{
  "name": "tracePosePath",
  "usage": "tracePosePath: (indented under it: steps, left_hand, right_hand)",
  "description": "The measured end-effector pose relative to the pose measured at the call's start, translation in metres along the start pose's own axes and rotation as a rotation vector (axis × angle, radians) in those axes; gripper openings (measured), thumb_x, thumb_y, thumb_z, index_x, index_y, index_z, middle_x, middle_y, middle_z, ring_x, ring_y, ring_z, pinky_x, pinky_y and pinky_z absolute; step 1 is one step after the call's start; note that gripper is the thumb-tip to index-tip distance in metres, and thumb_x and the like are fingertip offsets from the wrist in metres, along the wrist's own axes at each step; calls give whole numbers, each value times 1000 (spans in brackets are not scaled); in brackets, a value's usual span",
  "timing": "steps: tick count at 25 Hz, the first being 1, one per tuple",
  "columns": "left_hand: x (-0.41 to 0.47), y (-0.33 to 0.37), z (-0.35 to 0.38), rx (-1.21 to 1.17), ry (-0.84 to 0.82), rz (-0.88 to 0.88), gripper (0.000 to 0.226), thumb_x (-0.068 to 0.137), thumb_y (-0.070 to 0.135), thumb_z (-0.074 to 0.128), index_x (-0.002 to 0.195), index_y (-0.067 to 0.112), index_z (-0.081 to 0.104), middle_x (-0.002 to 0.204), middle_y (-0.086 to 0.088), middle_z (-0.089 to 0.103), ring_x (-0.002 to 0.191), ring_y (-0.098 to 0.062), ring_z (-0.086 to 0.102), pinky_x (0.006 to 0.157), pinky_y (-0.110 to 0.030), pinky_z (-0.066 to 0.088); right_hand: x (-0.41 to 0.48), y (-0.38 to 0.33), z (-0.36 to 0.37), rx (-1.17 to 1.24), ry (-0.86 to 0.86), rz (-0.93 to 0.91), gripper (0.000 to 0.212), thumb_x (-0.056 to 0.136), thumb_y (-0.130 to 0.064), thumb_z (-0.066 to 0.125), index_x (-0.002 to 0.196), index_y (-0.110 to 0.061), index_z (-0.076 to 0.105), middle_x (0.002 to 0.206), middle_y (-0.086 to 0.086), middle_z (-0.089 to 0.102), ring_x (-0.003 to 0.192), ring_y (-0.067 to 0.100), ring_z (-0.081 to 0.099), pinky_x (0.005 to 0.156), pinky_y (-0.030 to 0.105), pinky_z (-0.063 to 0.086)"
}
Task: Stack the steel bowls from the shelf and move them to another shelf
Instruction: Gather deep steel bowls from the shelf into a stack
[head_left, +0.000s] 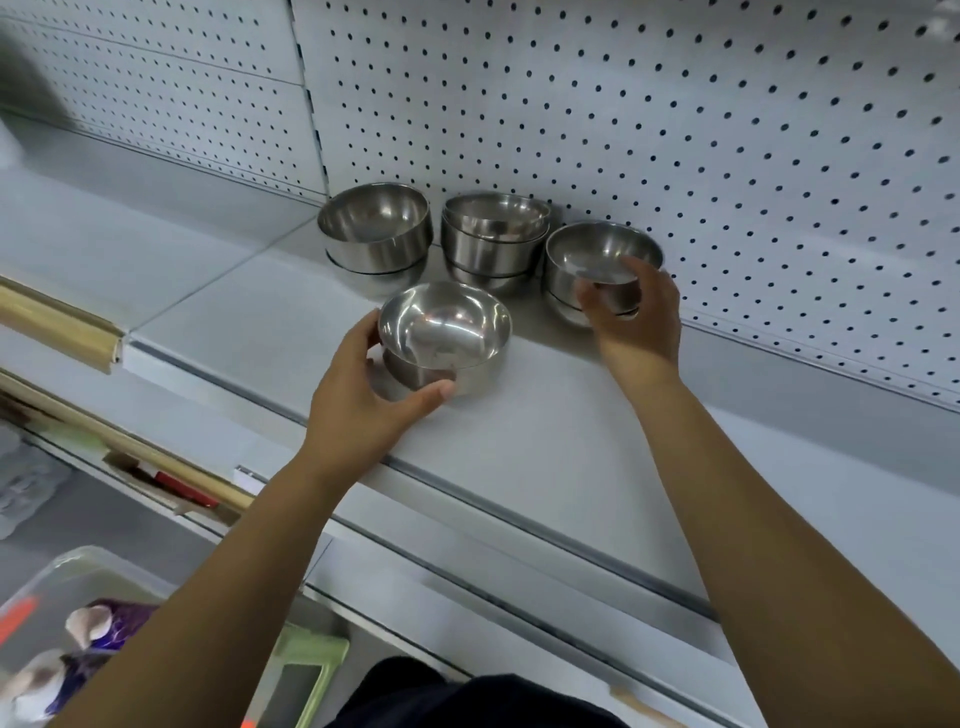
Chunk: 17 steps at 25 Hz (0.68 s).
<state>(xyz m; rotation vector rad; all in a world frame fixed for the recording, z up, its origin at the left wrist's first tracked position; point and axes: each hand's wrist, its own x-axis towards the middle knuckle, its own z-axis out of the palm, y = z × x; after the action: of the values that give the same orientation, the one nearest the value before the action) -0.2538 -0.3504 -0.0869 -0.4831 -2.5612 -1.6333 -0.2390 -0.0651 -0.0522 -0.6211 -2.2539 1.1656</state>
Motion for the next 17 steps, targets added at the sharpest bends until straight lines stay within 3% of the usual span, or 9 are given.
tracePosePath:
  steps: [4,7,10,13,14,17]
  left_hand:
    - [-1,4,1,89,2,18,102,62,72,81,148,50,30,141,26,52,127,-13,57,104,-45,50]
    - [-1,2,0,92,13,20,104,61,74,81,149,49,31,141,25,53,125,-9,57,105,-46,50]
    - [1,1,-2,65,16,24,103,58,73,83,147,49,35,138,29,55,123,-2,57,105,-45,50]
    - [1,1,-3,37,20,36,99,60,65,85,146,45,40,137,26,58,124,0,57,107,-45,49]
    - [1,0,-3,25,21,41,97,61,64,83,146,43,42,137,25,59,124,0,58,107,-45,49]
    - [0,-1,-2,10,26,35,91,63,63,80,145,42,46,134,26,61,121,2,60,106,-44,50]
  right_hand:
    - [10,8,7,40,91,-36,37,87,-45,80,111,-23,65,124,3,62,104,13,58,80,13,42]
    - [7,9,8,138,140,-47,33,85,-45,80,102,-21,65,109,3,67,92,10,58,76,13,43]
    - [-2,-1,4,255,181,-118,30,82,-50,82,97,-32,64,106,2,69,92,15,62,76,9,41]
    - [-20,-16,2,395,201,-185,29,79,-56,83,97,-45,63,108,2,70,93,18,64,87,28,53]
    - [-27,-22,3,450,196,-198,30,78,-54,84,98,-45,65,108,1,69,91,15,63,87,32,55]
    - [-48,-34,13,517,70,-249,33,76,-45,85,102,-35,68,108,-1,69,92,8,66,87,27,55]
